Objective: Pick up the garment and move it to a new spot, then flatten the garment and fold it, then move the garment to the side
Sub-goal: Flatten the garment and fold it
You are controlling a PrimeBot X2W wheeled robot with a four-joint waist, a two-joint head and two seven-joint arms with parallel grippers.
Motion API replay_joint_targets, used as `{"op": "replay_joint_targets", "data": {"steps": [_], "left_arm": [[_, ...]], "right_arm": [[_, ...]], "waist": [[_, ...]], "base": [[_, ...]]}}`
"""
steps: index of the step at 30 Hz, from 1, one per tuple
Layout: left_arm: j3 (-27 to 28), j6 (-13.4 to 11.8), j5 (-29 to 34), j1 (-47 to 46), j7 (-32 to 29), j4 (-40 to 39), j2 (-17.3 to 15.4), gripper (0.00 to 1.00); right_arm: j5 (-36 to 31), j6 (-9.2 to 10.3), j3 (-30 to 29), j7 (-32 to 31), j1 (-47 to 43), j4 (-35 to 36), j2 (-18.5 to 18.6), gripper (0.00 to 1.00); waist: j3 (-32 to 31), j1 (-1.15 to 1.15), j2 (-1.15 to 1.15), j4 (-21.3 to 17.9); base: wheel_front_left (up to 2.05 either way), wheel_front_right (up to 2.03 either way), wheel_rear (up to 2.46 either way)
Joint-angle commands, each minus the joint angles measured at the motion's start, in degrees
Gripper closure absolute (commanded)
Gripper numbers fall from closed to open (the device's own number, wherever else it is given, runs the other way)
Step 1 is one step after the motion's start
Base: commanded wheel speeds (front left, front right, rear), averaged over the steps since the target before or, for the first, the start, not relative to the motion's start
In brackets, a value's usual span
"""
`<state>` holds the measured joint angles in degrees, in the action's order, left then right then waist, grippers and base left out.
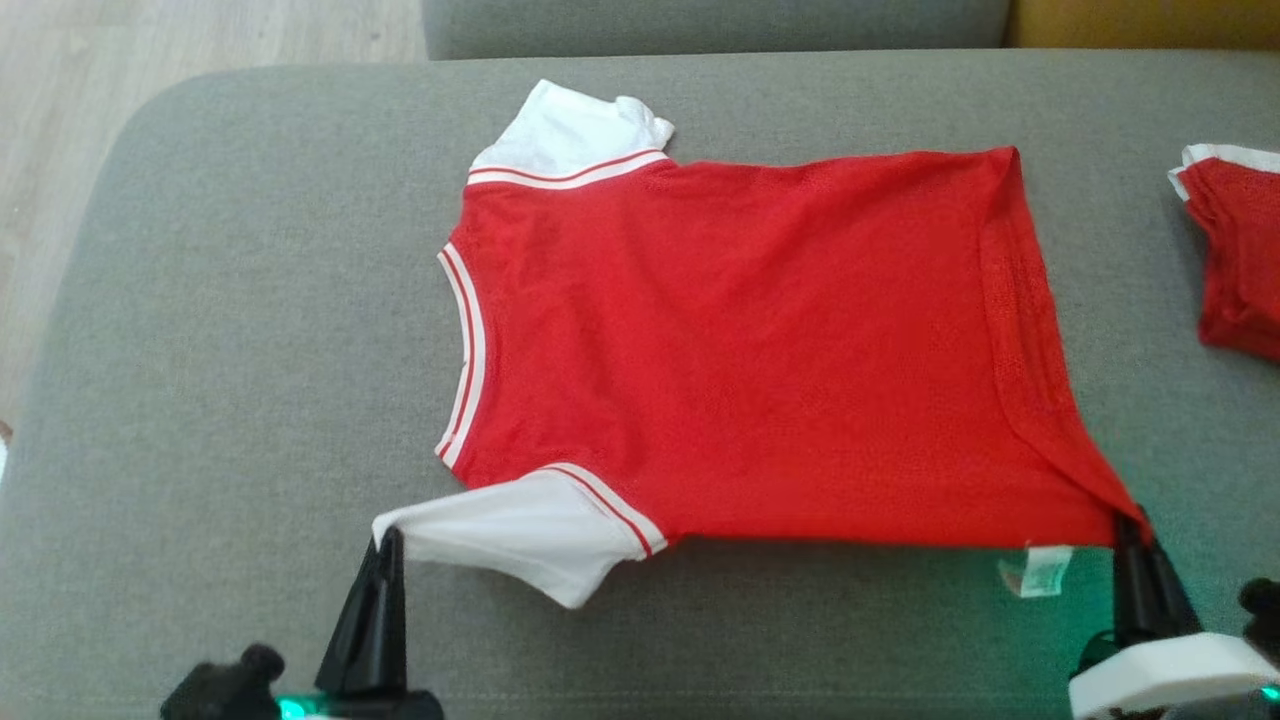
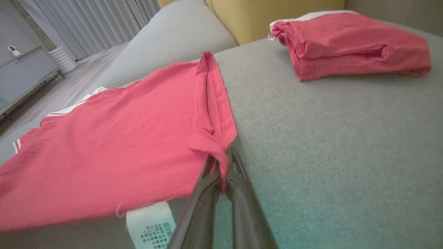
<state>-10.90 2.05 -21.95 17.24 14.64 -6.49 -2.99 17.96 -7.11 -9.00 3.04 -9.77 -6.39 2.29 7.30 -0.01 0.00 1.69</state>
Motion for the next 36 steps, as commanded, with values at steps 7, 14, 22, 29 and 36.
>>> {"op": "replay_joint_targets", "data": {"steps": [7,14,22,29,36], "left_arm": [[0.4,0.8,-0.6,-8.3,0.3,4.6,0.1,1.0],[0.4,1.4,0.1,-17.1,0.3,8.9,0.1,1.0],[0.1,2.3,1.0,-30.0,0.3,19.6,-0.2,1.0],[0.3,2.9,2.4,-39.7,0.3,28.5,-0.1,1.0],[1.4,2.8,3.7,-43.3,0.3,31.2,0.1,0.37]], "right_arm": [[0.4,-0.37,2.1,0.0,5.1,-4.8,0.6,1.0],[-0.2,-0.37,2.4,0.8,9.8,-6.6,0.6,1.0],[-2.7,-0.37,1.2,-0.3,19.4,-10.7,0.6,1.0],[-4.9,-0.37,1.5,0.5,26.9,-18.9,0.6,1.0],[-5.5,-0.37,1.7,3.4,30.8,-23.6,0.6,0.0]], "waist": [[1.4,0.01,0.0,-0.3],[2.4,0.01,0.0,-0.8],[5.3,0.01,0.0,-1.6],[7.5,0.01,0.0,-1.5],[7.6,0.01,0.0,-1.9]], "base": [[0.0,0.0,0.0],[0.0,0.0,0.0],[0.0,0.0,0.0],[0.0,0.0,0.0],[0.0,0.0,0.0]]}}
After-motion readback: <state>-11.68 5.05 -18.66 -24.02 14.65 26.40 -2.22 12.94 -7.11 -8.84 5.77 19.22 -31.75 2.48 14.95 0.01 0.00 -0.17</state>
